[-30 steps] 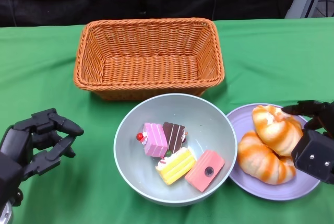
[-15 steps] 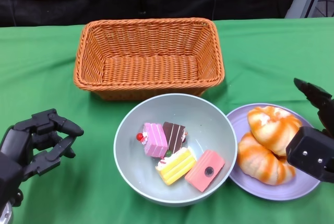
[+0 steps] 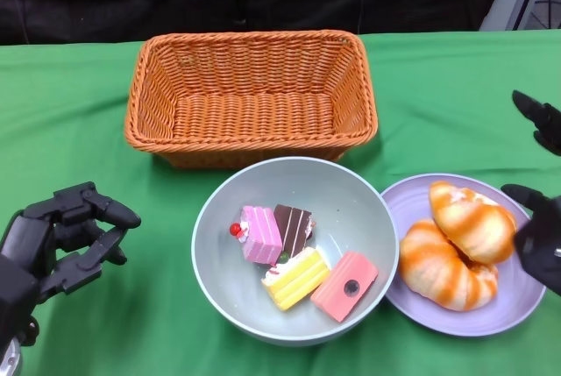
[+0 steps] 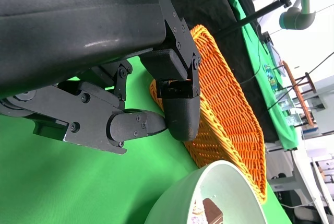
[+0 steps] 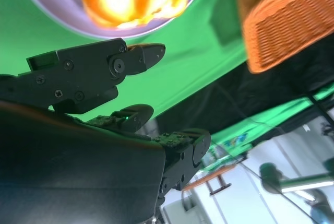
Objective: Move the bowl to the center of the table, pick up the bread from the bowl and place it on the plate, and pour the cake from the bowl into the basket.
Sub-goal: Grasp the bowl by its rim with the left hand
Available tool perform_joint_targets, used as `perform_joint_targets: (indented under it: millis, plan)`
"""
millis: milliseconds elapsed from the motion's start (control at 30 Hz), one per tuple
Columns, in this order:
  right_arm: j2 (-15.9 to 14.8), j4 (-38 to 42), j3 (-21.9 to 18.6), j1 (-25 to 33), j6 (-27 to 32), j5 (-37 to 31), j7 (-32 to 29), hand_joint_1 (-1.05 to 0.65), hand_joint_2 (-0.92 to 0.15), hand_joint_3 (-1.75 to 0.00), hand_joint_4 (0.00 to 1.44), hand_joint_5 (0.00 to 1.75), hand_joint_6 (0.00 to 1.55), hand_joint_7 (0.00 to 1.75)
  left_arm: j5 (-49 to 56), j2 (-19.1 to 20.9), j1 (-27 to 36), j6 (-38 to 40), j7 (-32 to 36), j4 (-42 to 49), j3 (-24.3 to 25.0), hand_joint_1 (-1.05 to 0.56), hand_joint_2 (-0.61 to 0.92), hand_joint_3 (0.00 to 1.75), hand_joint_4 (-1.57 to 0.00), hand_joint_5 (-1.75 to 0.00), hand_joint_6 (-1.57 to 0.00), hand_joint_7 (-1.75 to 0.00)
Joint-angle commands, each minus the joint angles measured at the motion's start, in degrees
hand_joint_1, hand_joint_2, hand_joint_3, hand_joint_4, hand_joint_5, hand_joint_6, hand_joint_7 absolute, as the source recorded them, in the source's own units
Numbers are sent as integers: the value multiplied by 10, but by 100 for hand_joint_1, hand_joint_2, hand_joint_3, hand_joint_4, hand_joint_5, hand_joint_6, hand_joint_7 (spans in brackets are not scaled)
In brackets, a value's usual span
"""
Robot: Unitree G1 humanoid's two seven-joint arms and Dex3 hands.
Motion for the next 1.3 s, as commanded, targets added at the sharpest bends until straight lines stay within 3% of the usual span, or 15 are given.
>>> perform_joint_targets:
  millis: [33, 267, 367, 433, 533, 633, 733, 833, 867, 1000, 1300]
  plan:
    - [1, -43, -21, 23, 8, 27, 25, -9, -92, -14, 52, 12, 37, 9, -3, 9, -6, 1, 1, 5, 3, -17, 86, 49, -80, -141, -82, -107]
    - [21, -71, -46, 43, 5, 68, 35, -2, -92, -15, 55, 12, 44, 9, 1, 12, -6, -2, 2, 7, 2, -17, 86, 50, -79, -141, -82, -106]
    - [90, -57, -84, 55, -103, 205, 43, -6, -92, -18, 69, 19, 55, 14, -4, 12, -4, -6, -7, 6, 3, -17, 86, 50, -79, -141, -83, -106]
    - [120, -53, -91, 66, -153, 256, 52, -5, -92, -25, 79, 32, 63, 17, 0, 16, -3, -18, -7, 5, 1, -16, 86, 50, -81, -138, -85, -100]
    - [161, -71, -86, 90, -169, 321, 64, -2, -73, -73, 68, 97, 76, 36, 9, 24, 0, -48, -13, 1, -4, -24, 91, 22, -81, -104, -91, -54]
    - [190, -101, -75, 116, -148, 359, 62, -5, -68, -87, 69, 125, 79, 71, 26, 42, 3, -95, -25, -2, -17, -40, 92, 11, -80, -35, -83, -8]
    - [200, -112, -68, 131, -143, 355, 63, -4, -68, -97, 67, 152, 72, 112, 31, 57, 3, -132, -42, -3, -29, -53, 92, 11, -60, -9, -62, -1]
    - [204, -127, -57, 149, -118, 371, 74, -2, -74, -97, 65, 170, 64, 137, 74, 86, 10, -195, -43, -24, -51, -61, 92, 13, -40, -1, -43, 0]
    - [205, -133, -53, 154, -107, 377, 78, -3, -79, -89, 63, 172, 59, 144, 95, 97, 13, -216, -39, -34, -57, -64, 92, 15, -33, -1, -37, 0]
    - [207, -138, -49, 159, -92, 387, 86, 1, -86, -81, 61, 175, 54, 152, 171, 119, 13, -282, -8, -51, -68, -68, 92, 16, -20, 0, -25, 0]
    - [222, -105, -49, 149, -96, 388, 97, 2, -85, -81, 62, 175, 54, 151, 382, 120, -15, -378, 122, -81, -44, -68, 92, 11, -36, -6, -34, -3]
